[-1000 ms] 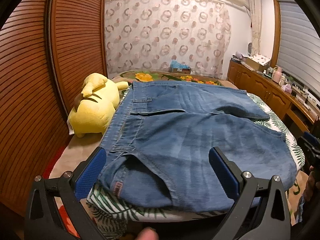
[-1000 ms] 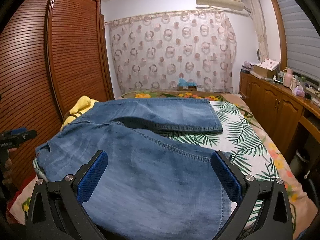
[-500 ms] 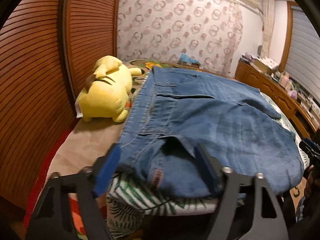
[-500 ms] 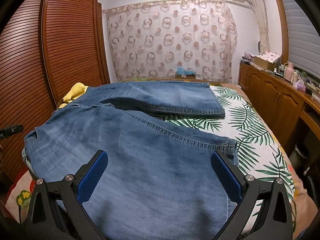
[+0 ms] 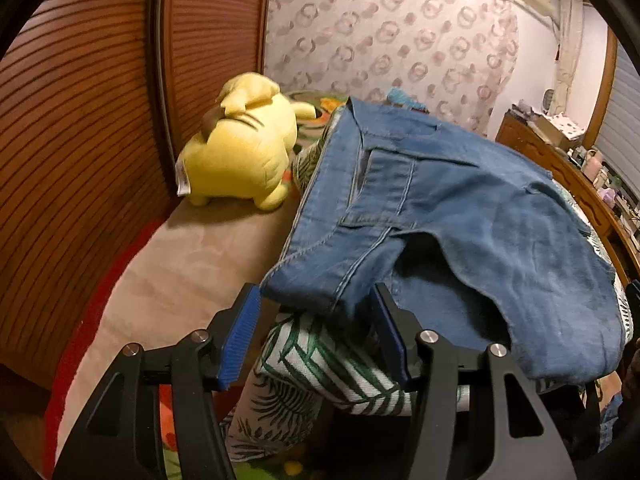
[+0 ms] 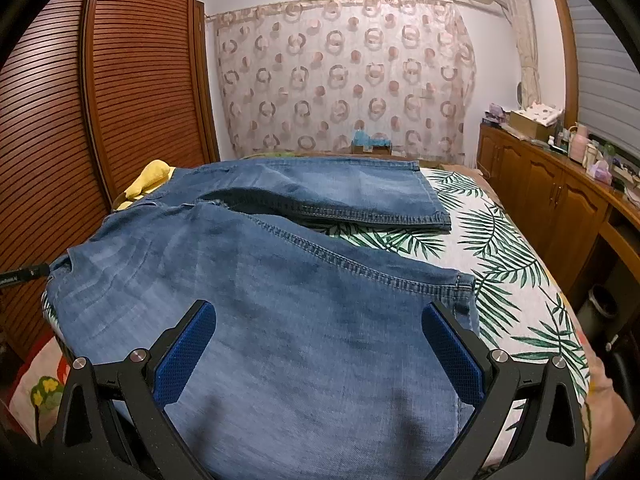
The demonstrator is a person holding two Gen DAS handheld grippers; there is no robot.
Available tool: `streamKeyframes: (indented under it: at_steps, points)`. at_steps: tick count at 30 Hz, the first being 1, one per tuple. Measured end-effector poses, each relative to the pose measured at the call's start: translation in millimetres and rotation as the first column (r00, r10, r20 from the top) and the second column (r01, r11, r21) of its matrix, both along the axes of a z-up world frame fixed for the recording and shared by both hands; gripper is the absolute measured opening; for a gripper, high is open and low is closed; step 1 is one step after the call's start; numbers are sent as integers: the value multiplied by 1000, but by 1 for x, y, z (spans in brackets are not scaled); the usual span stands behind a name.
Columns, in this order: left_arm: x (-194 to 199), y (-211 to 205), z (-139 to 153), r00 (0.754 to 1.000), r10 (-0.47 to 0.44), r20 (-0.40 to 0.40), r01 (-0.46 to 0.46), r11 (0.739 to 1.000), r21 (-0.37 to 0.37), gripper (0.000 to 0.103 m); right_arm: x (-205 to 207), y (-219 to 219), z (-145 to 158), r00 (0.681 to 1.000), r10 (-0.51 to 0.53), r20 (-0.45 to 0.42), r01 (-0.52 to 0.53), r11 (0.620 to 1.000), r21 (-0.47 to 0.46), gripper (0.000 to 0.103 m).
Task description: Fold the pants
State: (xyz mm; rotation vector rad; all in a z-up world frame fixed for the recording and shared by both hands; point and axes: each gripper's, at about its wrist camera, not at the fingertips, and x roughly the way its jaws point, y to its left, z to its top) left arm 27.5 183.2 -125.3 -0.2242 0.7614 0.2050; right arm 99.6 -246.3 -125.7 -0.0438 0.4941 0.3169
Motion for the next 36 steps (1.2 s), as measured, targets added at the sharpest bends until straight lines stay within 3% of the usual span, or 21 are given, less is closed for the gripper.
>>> streamKeyframes:
  at_steps: [7, 11, 17, 26, 36]
  points:
    - [5, 5, -8, 1000, -8, -4, 8, 999, -41, 57, 1, -1, 0, 1000, -2, -6, 2, 1000, 2, 103]
    - [6, 10, -9, 1000, -14, 17, 15, 996, -83, 41, 2, 0, 1, 1000, -3, -9, 3, 1000, 3, 103]
    - [7, -7, 6, 997, -49, 62, 49, 999, 2, 19, 0, -3, -1, 1000, -9, -14, 9, 1000, 6, 103]
    - [17, -18, 43, 984, -89, 157, 85, 996, 33, 17, -5, -13, -1, 1000, -10, -23, 10, 1000, -20, 101]
    - [22, -32, 48, 979, -105, 172, 97, 994, 53, 17, -19, -59, -7, 993, -89, -83, 86, 996, -38, 98]
